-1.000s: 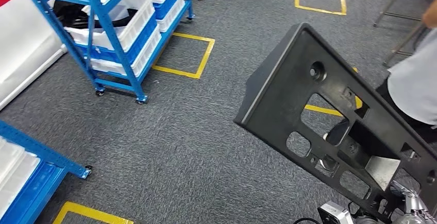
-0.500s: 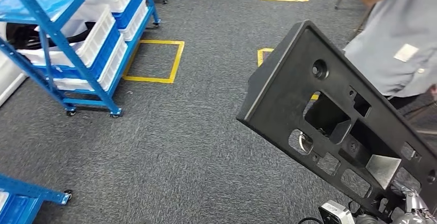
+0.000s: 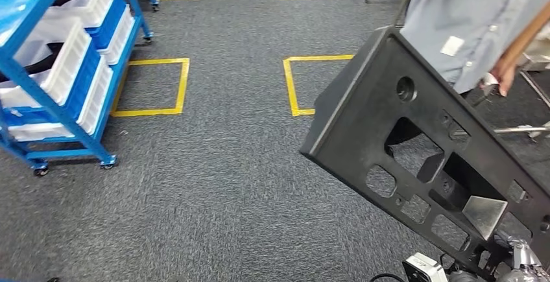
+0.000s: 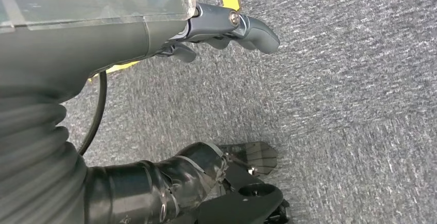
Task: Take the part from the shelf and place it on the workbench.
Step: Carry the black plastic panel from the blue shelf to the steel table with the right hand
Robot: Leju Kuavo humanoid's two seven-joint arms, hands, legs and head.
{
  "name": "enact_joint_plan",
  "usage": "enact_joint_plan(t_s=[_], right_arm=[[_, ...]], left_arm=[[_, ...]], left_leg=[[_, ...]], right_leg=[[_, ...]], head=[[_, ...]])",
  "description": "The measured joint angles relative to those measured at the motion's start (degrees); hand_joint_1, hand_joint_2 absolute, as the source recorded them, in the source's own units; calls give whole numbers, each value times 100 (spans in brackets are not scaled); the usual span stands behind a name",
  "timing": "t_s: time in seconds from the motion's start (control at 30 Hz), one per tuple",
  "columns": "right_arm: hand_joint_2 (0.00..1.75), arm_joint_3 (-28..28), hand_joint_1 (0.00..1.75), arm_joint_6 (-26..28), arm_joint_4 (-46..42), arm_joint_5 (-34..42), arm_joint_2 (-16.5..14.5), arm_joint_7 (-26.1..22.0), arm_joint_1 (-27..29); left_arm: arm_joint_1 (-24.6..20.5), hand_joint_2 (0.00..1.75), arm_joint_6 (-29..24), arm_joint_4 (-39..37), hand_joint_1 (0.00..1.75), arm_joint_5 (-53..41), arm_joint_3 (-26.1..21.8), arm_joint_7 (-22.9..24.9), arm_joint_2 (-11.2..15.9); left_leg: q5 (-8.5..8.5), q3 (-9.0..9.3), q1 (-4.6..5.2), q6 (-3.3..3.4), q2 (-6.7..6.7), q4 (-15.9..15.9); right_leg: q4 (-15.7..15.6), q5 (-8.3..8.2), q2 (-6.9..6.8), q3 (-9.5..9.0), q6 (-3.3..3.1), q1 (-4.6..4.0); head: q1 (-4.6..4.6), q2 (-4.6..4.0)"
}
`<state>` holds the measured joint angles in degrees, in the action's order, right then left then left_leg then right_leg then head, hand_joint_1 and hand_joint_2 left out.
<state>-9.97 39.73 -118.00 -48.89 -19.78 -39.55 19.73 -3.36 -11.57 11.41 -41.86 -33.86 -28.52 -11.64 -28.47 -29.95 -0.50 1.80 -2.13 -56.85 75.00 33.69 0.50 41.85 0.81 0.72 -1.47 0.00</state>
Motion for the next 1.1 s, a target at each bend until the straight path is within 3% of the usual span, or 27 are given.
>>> enact_joint_plan(t_s=[0.03, 0.07, 0.13, 0.2, 0.3, 0.37, 0.43, 0.5, 0.53, 0.6, 0.63, 0.67, 0.73, 0.8, 0.83, 0.87, 0.93, 1.0, 1.03, 1.07, 1.1], right_arm=[[175, -4, 171, 0, 2, 3, 0, 3, 3], [175, -7, 171, 0, 3, 4, 0, 7, 5], [175, -8, 171, 1, 5, 4, 0, 10, 2], [175, -9, 171, 1, 8, 3, 0, 10, 0], [175, -14, 171, 1, 5, 3, -1, 13, 15], [175, -15, 171, 1, -2, 1, -2, 14, 12], [175, -15, 171, 1, -3, -5, -2, 14, 5], [175, -16, 171, 1, -1, -15, -2, 14, 9], [175, -17, 171, 1, 1, -21, -2, 14, 11], [175, -17, 171, 1, 3, -32, -2, 14, 14], [175, -17, 171, 1, 3, -37, -2, 14, 14], [175, -17, 171, 1, 3, -42, -2, 14, 11], [175, -17, 171, 1, 4, -56, -2, 14, 10], [175, -19, 171, 1, 3, -72, -2, 14, 23], [175, -20, 171, 1, 2, -76, -2, 14, 33], [175, -20, 171, 1, 1, -80, -1, 14, 37], [175, -21, 171, 1, 2, -82, 0, 14, 33], [175, -21, 171, 1, 5, -81, 0, 14, 30], [175, -21, 171, 1, 8, -81, 0, 14, 34], [175, -21, 171, 1, 10, -81, 0, 14, 37], [175, -21, 171, 1, 12, -81, 0, 14, 38]], left_arm=[[0, 175, -1, 0, 0, 1, 0, 1, 1], [-4, 175, -1, 0, 0, 1, 0, 2, 1], [-9, 175, -1, 0, 0, -2, 0, 3, -1], [-14, 175, -1, 0, 0, -4, -2, 4, -2], [-35, 175, -1, 0, 0, -4, -4, 5, -3], [-39, 175, 0, 0, 0, -7, -7, 3, -3], [-26, 175, -1, 0, 0, -10, -16, 3, -3], [-4, 175, -2, 0, 0, -11, -22, 4, -3], [4, 175, -3, 0, 0, -11, -23, 5, -3], [9, 175, -8, 0, 0, -13, -25, 6, -3], [7, 175, -10, 0, 0, -14, -26, 6, -2], [6, 175, -11, 0, 0, -14, -28, 6, -2], [4, 175, -10, 0, 0, -17, -32, 5, -1], [-1, 175, -11, 0, 0, -19, -33, 4, -1], [-3, 175, -12, 0, 0, -19, -34, 4, -2], [-5, 175, -12, 0, 0, -19, -35, 3, -2], [3, 175, -10, 0, 0, -21, -36, 2, -4], [21, 175, -8, 0, 0, -21, -38, 2, -4], [25, 175, -9, 0, 0, -20, -40, 3, -3], [22, 175, -10, 0, 0, -20, -42, 3, -3], [14, 175, -11, 0, 0, -19, -44, 4, -3]], left_leg=[[-9, 5, 3, -3, -79, -2], [-22, 17, 4, -10, -148, -5], [-63, 57, 17, -44, -268, -17], [-99, 92, 40, -94, -361, -28], [-152, 141, 38, -173, -457, -40], [-355, 49, 15, -228, -212, -304], [-730, -283, -3, -256, 93, -1011], [-924, -605, -9, -269, 161, -1648], [-849, -645, -13, -271, 164, -1689], [-418, -421, -32, -266, 235, -1114], [-242, -261, -50, -256, 388, -727], [-124, -134, -65, -242, 544, -407], [-102, -48, -62, -196, 740, -172], [-67, -35, -48, -119, 621, -127], [-44, -26, -50, -74, 549, -99], [-19, -23, -57, -33, 469, -67], [-3, -26, -42, 14, 299, -42], [-16, -32, -14, 31, 119, -46], [-25, -29, -4, 34, 36, -48], [-37, -21, 5, 34, -41, -49], [-51, -4, 12, 29, -108, -50]], right_leg=[[-47, -84, -23, -36, 6, 9], [-326, -254, -66, -194, 6, 13], [-1136, -548, -311, -641, -24, -22], [-1554, -611, -471, -859, -81, -79], [-1606, -621, -317, -867, -166, -85], [-1652, -660, -190, -887, -242, -48], [-1659, -684, -56, -873, -287, -37], [-1641, -688, 102, -855, -295, -40], [-1630, -688, 185, -855, -294, -40], [-1604, -679, 349, -865, -278, -32], [-1586, -672, 421, -860, -259, -28], [-1558, -666, 489, -842, -229, -30], [-1534, -679, 608, -787, -145, -17], [-1546, -710, 724, -742, -59, 12], [-1509, -683, 667, -713, -31, 9], [-1381, -595, 538, -645, -9, 3], [-770, -240, 169, -362, 23, -11], [-102, 39, 14, -58, 45, -1], [-9, 29, -11, -26, 44, 1], [-138, -84, -32, -111, 33, 0], [-473, -271, -79, -307, 10, -9]], head=[[-1, 0], [0, 0], [-1, 0], [2, 0], [4, 0], [6, 0], [9, 0], [9, 0], [9, 0], [9, 0], [9, 0], [7, 0], [5, 0], [6, 0], [3, 0], [-5, 0], [-21, 0], [-26, 0], [-26, 0], [-26, 0], [-26, 0]])
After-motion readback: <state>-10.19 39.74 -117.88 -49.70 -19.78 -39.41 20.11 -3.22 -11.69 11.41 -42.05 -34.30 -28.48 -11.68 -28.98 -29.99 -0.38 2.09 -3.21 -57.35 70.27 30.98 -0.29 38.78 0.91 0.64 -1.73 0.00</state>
